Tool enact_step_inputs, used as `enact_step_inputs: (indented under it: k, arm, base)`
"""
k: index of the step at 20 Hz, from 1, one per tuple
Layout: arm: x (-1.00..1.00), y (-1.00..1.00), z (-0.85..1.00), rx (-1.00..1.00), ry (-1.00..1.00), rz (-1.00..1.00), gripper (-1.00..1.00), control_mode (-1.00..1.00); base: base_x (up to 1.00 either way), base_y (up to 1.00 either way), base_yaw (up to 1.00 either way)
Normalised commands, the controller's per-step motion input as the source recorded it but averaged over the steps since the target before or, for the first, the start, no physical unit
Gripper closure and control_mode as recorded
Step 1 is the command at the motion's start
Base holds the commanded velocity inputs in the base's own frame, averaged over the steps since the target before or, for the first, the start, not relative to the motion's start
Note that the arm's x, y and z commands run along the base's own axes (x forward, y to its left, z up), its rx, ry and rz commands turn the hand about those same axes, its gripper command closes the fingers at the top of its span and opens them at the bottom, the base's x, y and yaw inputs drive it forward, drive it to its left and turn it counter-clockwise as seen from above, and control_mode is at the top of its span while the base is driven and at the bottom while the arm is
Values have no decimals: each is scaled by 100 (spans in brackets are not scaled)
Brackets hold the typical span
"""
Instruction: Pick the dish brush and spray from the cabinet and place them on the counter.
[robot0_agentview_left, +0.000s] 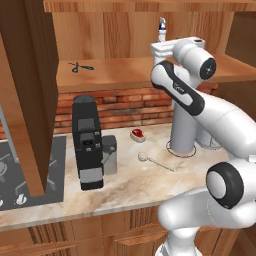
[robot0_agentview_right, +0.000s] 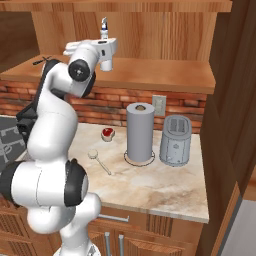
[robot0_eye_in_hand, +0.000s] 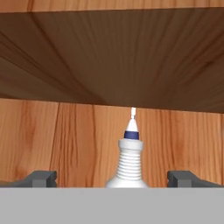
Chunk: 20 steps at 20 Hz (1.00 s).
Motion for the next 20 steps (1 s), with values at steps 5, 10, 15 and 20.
enact_step_inputs:
  k: [5, 10, 15, 20]
  arm:
    - [31, -1, -1, 0, 0, 0, -100, -100]
    - [29, -4, -2, 0, 0, 0, -100, -100]
    - [28, -5, -3, 0, 0, 0, -100, -100]
    - [28, -5, -4, 0, 0, 0, -100, -100]
  base:
    - [0, 0, 0]
    - [0, 0, 0]
    - [0, 0, 0]
    - [0, 0, 0]
